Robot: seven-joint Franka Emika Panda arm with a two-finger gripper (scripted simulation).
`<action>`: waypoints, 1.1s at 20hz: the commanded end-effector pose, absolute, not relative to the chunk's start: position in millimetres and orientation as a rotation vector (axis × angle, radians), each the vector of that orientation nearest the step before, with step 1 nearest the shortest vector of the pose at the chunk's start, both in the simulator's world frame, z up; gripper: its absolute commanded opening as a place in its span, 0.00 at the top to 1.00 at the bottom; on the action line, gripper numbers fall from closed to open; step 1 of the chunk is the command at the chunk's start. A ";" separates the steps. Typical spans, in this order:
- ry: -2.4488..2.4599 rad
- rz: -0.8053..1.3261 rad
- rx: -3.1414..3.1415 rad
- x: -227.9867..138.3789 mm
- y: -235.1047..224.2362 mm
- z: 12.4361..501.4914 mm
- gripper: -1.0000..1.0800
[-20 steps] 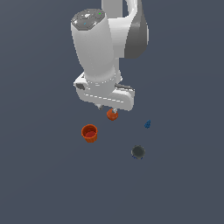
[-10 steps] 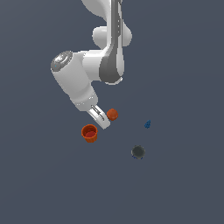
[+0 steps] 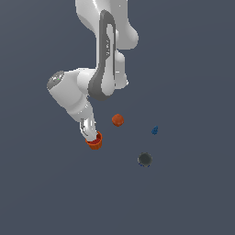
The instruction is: Pick up a designated object from a clutter of objects.
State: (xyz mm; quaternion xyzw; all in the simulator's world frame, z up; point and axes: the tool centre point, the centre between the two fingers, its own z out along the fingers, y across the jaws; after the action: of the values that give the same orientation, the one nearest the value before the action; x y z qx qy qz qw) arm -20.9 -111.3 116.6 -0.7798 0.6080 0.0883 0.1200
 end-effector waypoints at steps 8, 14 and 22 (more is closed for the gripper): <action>1.934 0.281 -2.141 -30.8 -125.8 97.4 0.38; 1.929 0.281 -2.146 -30.5 -122.5 88.4 0.38; 1.936 0.281 -2.141 -31.4 -117.1 69.7 1.00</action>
State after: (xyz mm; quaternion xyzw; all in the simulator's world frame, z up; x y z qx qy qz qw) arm -31.7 -117.2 70.6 -0.7330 0.6625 0.0968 0.1202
